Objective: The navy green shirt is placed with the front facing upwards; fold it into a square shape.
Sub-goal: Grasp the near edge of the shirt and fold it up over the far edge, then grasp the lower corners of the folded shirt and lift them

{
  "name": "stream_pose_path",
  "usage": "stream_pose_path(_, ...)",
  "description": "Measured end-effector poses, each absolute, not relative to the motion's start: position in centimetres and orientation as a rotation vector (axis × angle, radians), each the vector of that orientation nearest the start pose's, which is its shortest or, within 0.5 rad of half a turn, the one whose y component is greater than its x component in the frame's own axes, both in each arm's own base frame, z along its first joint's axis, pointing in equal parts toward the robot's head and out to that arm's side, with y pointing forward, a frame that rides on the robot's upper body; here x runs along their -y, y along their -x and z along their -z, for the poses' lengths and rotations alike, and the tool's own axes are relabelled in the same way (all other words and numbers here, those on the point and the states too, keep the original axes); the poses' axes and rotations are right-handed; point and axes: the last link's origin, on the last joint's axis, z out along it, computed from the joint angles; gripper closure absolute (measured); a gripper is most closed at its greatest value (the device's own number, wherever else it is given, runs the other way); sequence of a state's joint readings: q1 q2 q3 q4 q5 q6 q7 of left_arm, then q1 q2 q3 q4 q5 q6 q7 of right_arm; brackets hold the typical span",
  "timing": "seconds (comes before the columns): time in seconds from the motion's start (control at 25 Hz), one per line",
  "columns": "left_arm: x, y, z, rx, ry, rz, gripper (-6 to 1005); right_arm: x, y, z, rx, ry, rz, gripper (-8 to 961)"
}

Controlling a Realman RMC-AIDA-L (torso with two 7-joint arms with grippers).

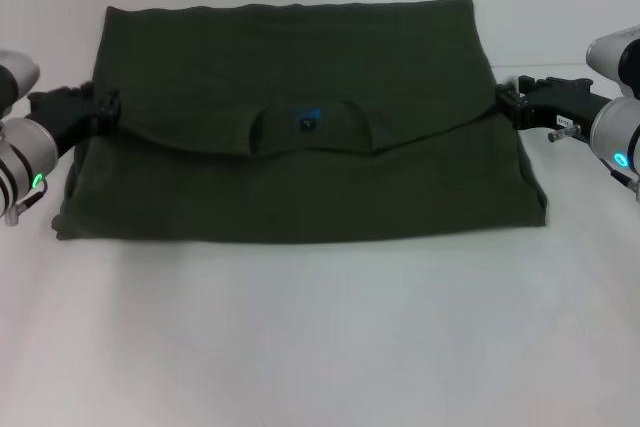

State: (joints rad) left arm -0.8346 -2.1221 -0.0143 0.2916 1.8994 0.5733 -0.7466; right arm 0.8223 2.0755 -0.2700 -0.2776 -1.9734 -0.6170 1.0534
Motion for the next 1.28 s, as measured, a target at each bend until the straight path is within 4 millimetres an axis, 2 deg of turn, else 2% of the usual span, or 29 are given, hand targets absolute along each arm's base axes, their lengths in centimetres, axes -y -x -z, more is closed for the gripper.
stream_pose_path(0.24,-44.2,30.5,-0.1,0.745,1.782,0.328,553,-44.5,-29.1,0.9,-0.768,2.007,-0.323,495)
stream_pose_path(0.44,-44.2,30.9,-0.9,0.792,1.732,0.379,456,-44.6,-28.9,0.5,-0.802,1.988,-0.376,360)
stream_pose_path(0.68,-44.0,30.5,-2.3,0.882,1.746,0.566,340,-44.3,-28.5,-0.2,-0.862,2.015,-0.496,184)
stream_pose_path(0.8,-43.4,29.8,-3.2,0.899,1.784,0.710,125,-43.7,-28.4,-0.9,-0.860,2.043,-0.567,82)
stream_pose_path(0.96,-42.4,28.9,-4.3,0.920,1.832,0.855,123,-42.0,-27.6,-1.6,-0.792,2.113,-0.695,31)
stream_pose_path(1.0,-42.0,28.6,-5.0,0.976,1.850,0.925,123,-41.5,-27.4,-1.7,-0.775,2.131,-0.726,18)
stream_pose_path(1.16,-40.8,28.6,-5.7,1.094,1.872,0.990,124,-39.7,-27.5,-2.2,-0.800,2.175,-0.824,21)
stream_pose_path(1.28,-39.6,29.4,-5.8,1.154,1.835,1.026,125,-38.5,-28.1,-2.7,-0.829,2.191,-0.859,23)
